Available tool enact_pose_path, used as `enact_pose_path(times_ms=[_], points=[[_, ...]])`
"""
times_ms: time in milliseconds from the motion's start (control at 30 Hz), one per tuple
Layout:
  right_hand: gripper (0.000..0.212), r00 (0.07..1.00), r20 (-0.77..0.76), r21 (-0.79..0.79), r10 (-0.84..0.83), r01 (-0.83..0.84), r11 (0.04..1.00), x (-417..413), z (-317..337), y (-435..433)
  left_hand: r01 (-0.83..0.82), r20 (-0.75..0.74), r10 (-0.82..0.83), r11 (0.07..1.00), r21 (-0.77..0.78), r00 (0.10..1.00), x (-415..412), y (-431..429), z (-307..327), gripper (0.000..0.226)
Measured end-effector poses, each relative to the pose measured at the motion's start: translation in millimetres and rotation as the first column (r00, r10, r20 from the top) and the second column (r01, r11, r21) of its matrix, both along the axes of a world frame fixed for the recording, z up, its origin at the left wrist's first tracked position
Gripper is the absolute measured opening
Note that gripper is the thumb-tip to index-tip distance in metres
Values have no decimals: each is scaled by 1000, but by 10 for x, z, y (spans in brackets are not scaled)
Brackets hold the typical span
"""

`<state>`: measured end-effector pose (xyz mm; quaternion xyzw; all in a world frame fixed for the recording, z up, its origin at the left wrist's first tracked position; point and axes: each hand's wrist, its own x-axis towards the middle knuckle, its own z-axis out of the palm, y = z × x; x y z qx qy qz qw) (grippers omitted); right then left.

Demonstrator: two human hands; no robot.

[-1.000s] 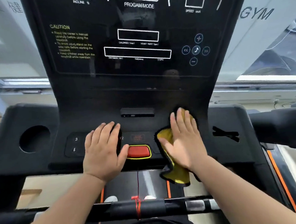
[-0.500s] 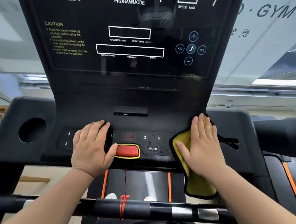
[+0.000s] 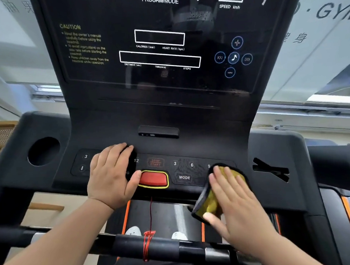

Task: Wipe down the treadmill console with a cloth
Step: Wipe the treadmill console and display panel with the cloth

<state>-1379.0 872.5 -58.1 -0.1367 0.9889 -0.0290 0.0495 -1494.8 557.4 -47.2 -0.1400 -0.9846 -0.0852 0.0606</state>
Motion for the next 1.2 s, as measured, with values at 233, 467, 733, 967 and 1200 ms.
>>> enact_pose_path(times_ms=[233, 467, 733, 967, 1200], points=[[108, 956, 29, 14, -292, 292, 956, -638, 50, -145, -9, 35, 9, 1000, -16, 999, 8, -2, 6, 66], [84, 996, -33, -43, 78, -80, 996, -413, -45, -616, -10, 47, 12, 999, -31, 999, 0, 7, 11, 65], [98, 991, -112, 76, -76, 84, 994, -39, -129, 217, -9, 43, 9, 1000, -12, 999, 7, -4, 2, 65], [113, 993, -44, 31, -106, 107, 994, -547, 10, -513, -14, 46, 14, 1000, -3, 999, 6, -13, 7, 64], [93, 984, -83, 27, 159, -157, 987, -438, -80, -432, -17, 43, 16, 1000, 16, 999, 8, -21, 1, 63]])
